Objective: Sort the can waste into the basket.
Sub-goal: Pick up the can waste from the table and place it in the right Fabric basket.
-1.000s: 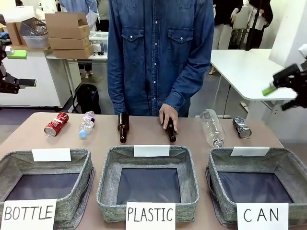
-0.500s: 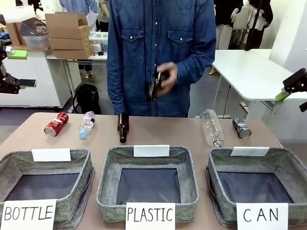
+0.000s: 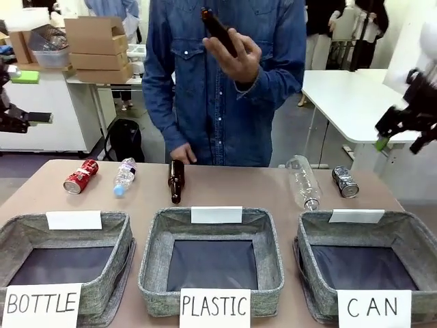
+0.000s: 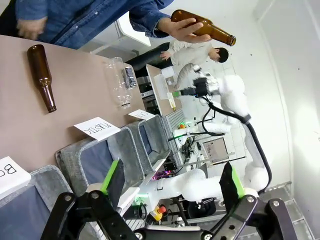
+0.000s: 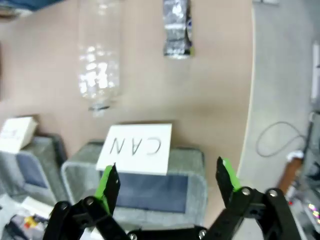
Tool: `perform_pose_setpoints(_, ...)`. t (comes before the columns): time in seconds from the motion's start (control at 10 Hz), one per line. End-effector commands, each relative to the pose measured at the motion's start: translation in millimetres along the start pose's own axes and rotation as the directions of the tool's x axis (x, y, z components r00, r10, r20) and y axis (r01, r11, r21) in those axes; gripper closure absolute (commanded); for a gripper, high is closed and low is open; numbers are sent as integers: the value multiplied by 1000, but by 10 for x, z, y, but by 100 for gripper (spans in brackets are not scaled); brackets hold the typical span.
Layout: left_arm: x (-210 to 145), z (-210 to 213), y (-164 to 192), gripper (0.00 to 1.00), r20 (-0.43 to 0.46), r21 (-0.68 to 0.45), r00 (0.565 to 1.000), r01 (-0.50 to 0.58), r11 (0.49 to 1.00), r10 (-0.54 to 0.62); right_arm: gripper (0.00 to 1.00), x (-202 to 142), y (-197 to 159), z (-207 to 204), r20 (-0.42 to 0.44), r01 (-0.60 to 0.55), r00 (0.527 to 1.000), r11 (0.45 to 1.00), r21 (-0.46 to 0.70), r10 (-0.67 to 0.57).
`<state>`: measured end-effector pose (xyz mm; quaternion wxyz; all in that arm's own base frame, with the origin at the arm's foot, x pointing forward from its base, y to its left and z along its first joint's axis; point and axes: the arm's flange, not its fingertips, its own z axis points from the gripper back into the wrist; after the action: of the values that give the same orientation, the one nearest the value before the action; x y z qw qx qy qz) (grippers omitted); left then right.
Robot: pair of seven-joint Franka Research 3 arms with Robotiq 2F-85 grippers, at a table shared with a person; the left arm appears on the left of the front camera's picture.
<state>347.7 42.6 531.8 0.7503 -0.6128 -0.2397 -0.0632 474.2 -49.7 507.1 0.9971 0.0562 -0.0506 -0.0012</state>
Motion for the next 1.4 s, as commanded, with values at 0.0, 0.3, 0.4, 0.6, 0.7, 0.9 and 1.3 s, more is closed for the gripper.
perform_pose_setpoints(0.0,14,-5,-21,0,11,-22,1000,24,999,-24,0,683,-63,-345,-130,1,991,1000,-31,-5)
perform_pose_setpoints(0.3,14,-5,-21,0,11,-22,1000,24,999,-24,0,1109,-90,-952,-104,42,994,999,-34,-45)
perform_pose_setpoints(0.4,14,-5,-21,0,11,-22,1000,24,999,-24,0,1224,-122,-1181,-85,67,994,997,-50,-71)
perform_pose_setpoints(0.6,14,-5,-21,0,11,-22,1000,24,999,-24,0,1386,-102,-1626,-91,70,993,996,-49,-74)
perform_pose_setpoints(0.7,14,-5,-21,0,11,-22,1000,24,999,-24,0,1439,-91,-1825,-104,91,989,991,-98,-101)
perform_pose_setpoints(0.9,14,-5,-21,0,11,-22,1000,24,999,-24,0,1430,-55,-1935,-80,105,990,990,-98,-113)
perform_pose_setpoints(1.3,4,6,-4,0,4,-5,1000,1,1000,-1,0,1421,-78,-1997,-90,132,985,982,-133,-145)
